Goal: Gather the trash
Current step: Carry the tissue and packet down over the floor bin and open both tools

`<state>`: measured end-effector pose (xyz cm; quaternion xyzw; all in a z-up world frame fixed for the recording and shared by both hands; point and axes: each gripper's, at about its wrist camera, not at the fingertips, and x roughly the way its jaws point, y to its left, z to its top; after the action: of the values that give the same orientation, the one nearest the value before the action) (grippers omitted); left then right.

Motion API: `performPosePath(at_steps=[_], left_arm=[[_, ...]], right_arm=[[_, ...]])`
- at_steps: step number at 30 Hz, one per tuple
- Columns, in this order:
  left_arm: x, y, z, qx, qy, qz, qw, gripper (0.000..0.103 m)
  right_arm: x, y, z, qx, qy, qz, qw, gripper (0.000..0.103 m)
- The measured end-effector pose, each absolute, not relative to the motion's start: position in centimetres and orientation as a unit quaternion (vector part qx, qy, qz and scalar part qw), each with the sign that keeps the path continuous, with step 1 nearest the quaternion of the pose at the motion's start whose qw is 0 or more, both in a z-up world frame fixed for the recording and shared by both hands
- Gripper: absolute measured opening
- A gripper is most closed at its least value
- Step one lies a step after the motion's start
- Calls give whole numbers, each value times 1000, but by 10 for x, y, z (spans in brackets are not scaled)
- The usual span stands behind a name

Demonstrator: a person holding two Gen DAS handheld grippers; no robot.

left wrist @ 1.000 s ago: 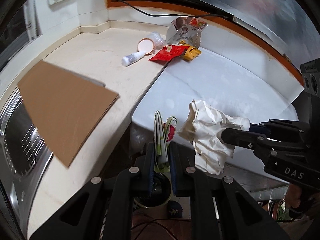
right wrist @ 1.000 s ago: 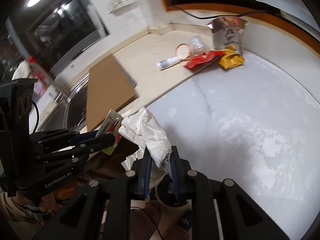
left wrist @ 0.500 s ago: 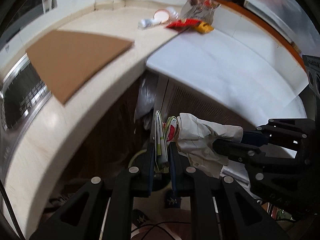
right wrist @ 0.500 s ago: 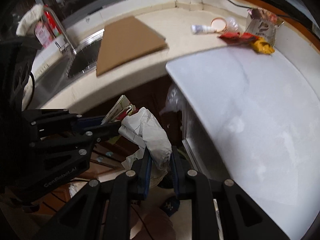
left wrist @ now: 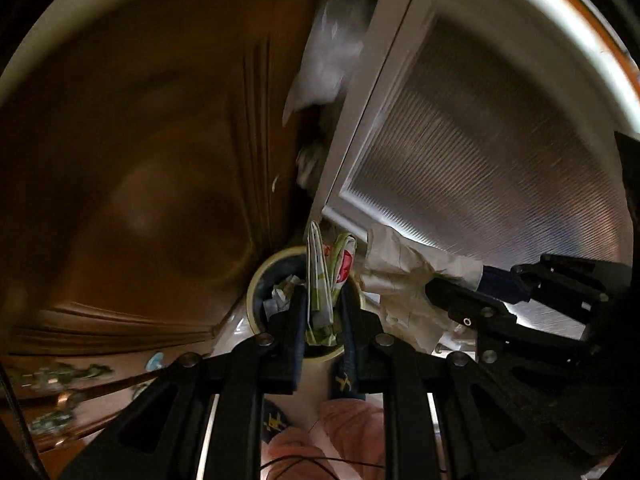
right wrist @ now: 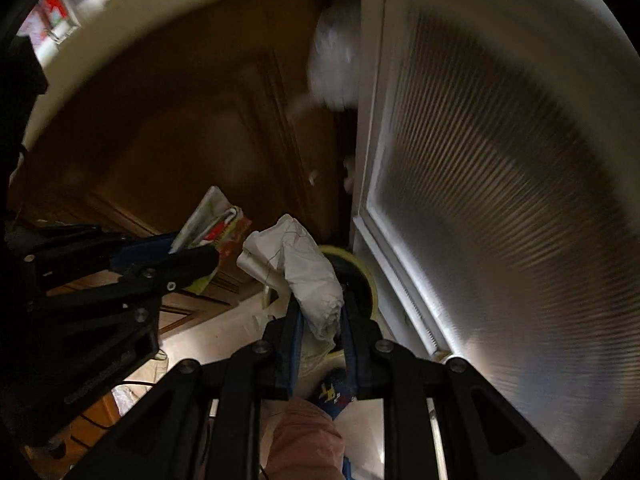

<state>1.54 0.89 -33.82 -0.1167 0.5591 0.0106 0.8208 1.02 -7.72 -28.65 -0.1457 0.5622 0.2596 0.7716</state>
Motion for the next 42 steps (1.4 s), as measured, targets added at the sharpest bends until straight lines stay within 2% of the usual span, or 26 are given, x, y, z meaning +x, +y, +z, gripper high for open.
performPosePath(at_steps=[9,13,14,16,20,25,26,39,40,42], left_arm=[[38,14,-432,-104,577,-8,810,18],[49,19,-457,-106,580,-17,808,27],[54,21,-463,-106,582,-19,806,32],[59,20,-472,-105,586,-21,803,35],[69,24,-492,-100,598,-12,795,47],[65,30,-496,-108,596,-2,796,69],[63,31,-495,-109,597,-1,795,76],[10,51,-465,-106,597,32,795,77],[7,53,-463,-109,598,34,793,77],[2,54,-461,-111,598,39,792,77]], right_arm=[[25,-73,-393,-131,592,211,766,19],[35,-80,-427,-113,607,188,764,19],[37,-82,-433,-112,610,183,763,19],[44,-83,-443,-109,610,175,765,19],[47,-82,-460,-103,612,170,766,20],[48,-83,-469,-99,618,168,762,20],[49,-82,-470,-98,619,168,761,21],[53,-72,-474,-81,634,189,746,27],[53,-71,-472,-82,633,189,746,31],[52,-70,-469,-85,632,189,746,45]])
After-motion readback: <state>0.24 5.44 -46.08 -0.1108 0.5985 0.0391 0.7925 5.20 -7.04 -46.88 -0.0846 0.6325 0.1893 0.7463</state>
